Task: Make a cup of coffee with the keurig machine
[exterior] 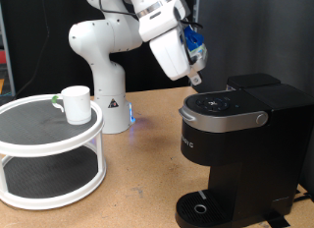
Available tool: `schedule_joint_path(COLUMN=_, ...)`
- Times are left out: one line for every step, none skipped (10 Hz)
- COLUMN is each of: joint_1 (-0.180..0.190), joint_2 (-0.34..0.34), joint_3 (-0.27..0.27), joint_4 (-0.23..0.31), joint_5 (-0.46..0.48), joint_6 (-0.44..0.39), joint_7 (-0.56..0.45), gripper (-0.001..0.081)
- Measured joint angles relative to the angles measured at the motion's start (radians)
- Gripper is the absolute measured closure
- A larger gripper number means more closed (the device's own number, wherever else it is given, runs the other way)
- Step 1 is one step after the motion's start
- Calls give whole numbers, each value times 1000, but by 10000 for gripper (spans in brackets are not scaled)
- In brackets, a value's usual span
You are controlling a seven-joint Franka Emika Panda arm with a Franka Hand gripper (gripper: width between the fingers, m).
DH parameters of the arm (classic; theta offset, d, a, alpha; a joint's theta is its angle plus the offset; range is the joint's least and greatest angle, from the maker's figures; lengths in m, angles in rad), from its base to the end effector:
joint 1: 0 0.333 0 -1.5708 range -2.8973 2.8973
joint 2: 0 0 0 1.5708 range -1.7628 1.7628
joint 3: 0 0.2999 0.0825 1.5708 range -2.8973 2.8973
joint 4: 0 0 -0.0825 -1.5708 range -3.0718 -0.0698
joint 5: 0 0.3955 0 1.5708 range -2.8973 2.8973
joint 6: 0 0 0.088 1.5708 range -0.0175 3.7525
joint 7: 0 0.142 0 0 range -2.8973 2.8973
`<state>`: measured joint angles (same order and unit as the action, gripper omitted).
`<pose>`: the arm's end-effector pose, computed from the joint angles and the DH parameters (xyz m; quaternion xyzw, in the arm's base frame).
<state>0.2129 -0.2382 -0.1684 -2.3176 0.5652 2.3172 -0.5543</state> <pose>0.5160 0.0462 0.4113 -0.9556 -0.1233 -0.1667 0.2093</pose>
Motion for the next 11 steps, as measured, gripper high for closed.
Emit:
schedule_joint_path(joint_1=0, joint_2=-18, joint_3=-3, joint_4=-27, joint_5=32, joint_6=27, joint_7=-12, gripper=799)
schedule_joint_path(joint_1=-1, joint_2=-46, joint_3=-14, joint_4=-54, joint_5=38, joint_6=17, joint_7=-29, gripper=799)
schedule_joint_path(joint_1=-4, joint_2=-78, joint_3=-30, joint_4=-72, joint_5=36, joint_6=-27, joint_7=-53, gripper=799)
schedule_joint_path(joint_1=-10, joint_2=-108, joint_3=-49, joint_4=-84, joint_5=30, joint_6=-81, joint_7=-77, gripper=799)
schedule_joint_path(joint_1=-18, joint_2=-137, joint_3=-66, joint_4=-92, joint_5=18, joint_6=-130, joint_7=-94, gripper=799)
schedule_joint_path(joint_1=-30, joint_2=-167, joint_3=-76, joint_4=-102, joint_5=12, joint_6=-152, joint_7=-95, gripper=799)
schedule_joint_path(joint_1=-36, joint_2=-205, joint_3=-80, joint_4=-128, joint_5=11, joint_6=-157, joint_7=-95, gripper=799)
schedule_joint_path(joint_1=-35, joint_2=-202, joint_3=-80, joint_4=-128, joint_5=11, joint_6=-157, joint_7=-95, gripper=799)
schedule_joint_path(joint_1=-35, joint_2=-203, joint_3=-85, joint_4=-128, joint_5=11, joint_6=-184, joint_7=-117, gripper=799)
schedule_joint_path(joint_1=-35, joint_2=-213, joint_3=-107, joint_4=-130, joint_5=11, joint_6=-252, joint_7=-167, gripper=799)
schedule_joint_path(joint_1=-36, joint_2=-233, joint_3=-139, joint_4=-131, joint_5=10, joint_6=-331, joint_7=-225, gripper=799)
